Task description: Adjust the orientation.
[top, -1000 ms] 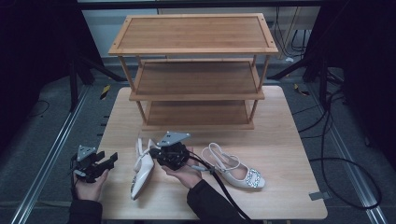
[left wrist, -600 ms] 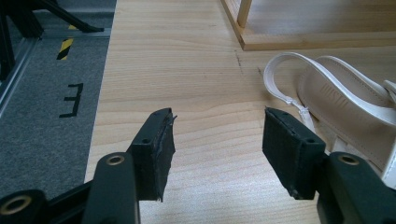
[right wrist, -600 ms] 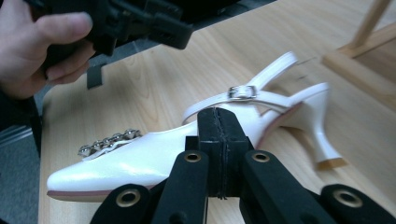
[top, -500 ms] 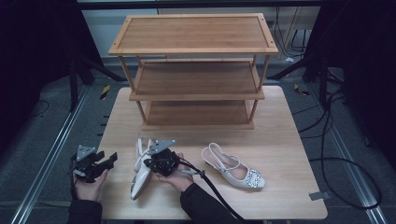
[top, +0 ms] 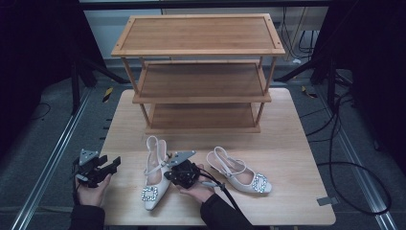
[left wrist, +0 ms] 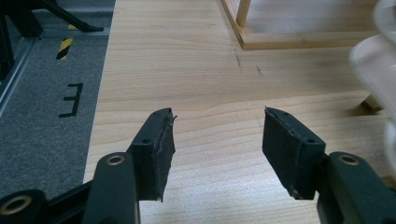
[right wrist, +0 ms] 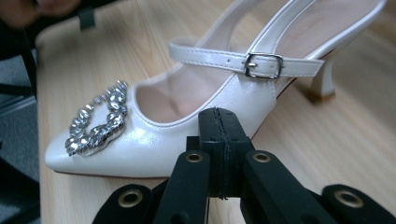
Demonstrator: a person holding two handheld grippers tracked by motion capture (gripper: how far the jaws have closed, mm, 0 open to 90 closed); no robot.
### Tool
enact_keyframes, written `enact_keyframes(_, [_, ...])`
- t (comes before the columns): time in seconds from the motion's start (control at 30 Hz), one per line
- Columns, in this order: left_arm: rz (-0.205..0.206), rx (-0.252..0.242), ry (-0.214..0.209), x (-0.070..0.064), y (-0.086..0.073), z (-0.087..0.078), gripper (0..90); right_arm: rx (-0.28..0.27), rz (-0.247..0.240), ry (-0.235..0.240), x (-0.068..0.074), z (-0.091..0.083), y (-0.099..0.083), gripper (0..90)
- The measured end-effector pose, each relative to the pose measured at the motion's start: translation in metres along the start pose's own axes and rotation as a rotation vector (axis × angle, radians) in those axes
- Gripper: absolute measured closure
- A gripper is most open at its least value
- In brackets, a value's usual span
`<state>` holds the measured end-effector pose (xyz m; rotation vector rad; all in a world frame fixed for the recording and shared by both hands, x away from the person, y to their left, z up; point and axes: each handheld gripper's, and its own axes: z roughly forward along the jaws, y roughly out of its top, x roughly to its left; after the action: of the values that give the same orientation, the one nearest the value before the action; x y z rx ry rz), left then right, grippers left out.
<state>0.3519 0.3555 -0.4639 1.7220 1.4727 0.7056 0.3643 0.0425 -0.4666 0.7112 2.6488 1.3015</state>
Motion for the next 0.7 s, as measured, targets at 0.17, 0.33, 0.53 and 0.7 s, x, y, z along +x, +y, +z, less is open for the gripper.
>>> enact_keyframes(0.17, [0.003, 0.003, -0.003, -0.001, 0.0, 0.0, 43.0, 0.0, 0.049, 0.005, -0.007, 0.001, -0.025, 90.0])
enact_keyframes(0.33, [0.001, 0.0, -0.003, 0.0, 0.0, -0.001, 43.3, -0.004, 0.029, 0.021, -0.004, -0.009, -0.028, 90.0])
enact_keyframes(0.53, [-0.006, -0.012, 0.009, 0.002, 0.001, -0.004, 43.3, 0.055, -0.023, 0.072, 0.018, -0.004, -0.044, 90.0])
enact_keyframes(0.7, [-0.026, -0.037, 0.02, 0.004, 0.003, -0.009, 43.0, 0.029, 0.012, 0.053, 0.025, 0.006, -0.044, 90.0])
